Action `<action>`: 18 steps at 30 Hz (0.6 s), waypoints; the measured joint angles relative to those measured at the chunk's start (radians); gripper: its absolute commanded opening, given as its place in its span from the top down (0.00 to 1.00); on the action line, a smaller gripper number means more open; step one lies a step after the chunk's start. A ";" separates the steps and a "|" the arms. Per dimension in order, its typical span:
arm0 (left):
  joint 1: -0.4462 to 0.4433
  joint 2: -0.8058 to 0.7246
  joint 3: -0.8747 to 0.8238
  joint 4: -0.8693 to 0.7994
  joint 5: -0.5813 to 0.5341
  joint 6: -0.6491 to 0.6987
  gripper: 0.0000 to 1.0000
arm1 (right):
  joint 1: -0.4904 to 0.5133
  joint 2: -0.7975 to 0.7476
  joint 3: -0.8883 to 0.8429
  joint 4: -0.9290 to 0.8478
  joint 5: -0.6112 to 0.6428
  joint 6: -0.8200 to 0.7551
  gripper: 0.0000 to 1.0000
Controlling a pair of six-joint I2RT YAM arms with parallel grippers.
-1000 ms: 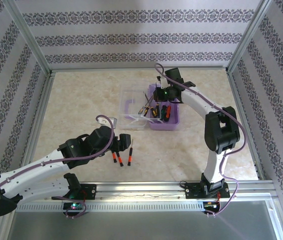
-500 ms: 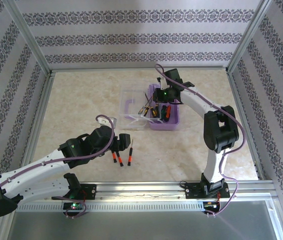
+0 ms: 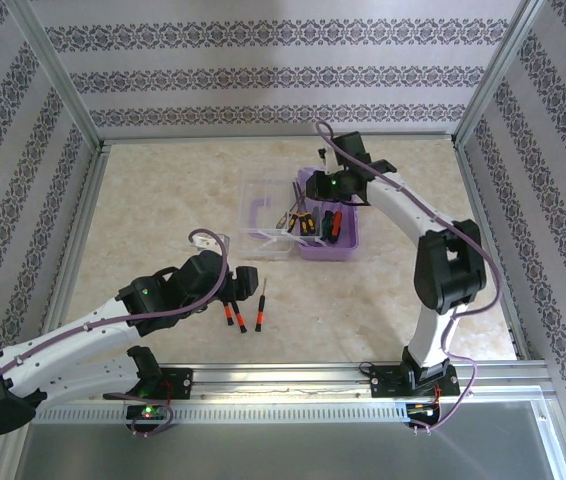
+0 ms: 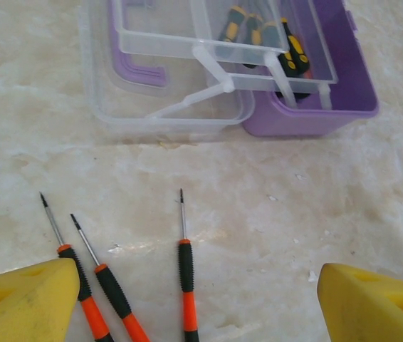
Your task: Pack the tool kit
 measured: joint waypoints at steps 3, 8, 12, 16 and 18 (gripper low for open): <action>0.019 -0.005 -0.027 -0.008 -0.016 -0.031 0.15 | 0.013 -0.124 -0.046 0.038 0.003 0.017 0.68; 0.057 -0.008 -0.129 -0.038 -0.026 -0.106 0.25 | 0.031 -0.374 -0.290 0.151 0.013 0.078 0.67; 0.082 -0.007 -0.211 -0.046 -0.014 -0.153 0.31 | 0.039 -0.515 -0.517 0.210 0.041 0.147 0.67; 0.110 0.005 -0.277 -0.031 0.039 -0.163 0.36 | 0.056 -0.627 -0.689 0.215 0.070 0.197 0.66; 0.119 0.027 -0.291 -0.013 0.070 -0.161 0.35 | 0.056 -0.662 -0.723 0.212 0.083 0.206 0.65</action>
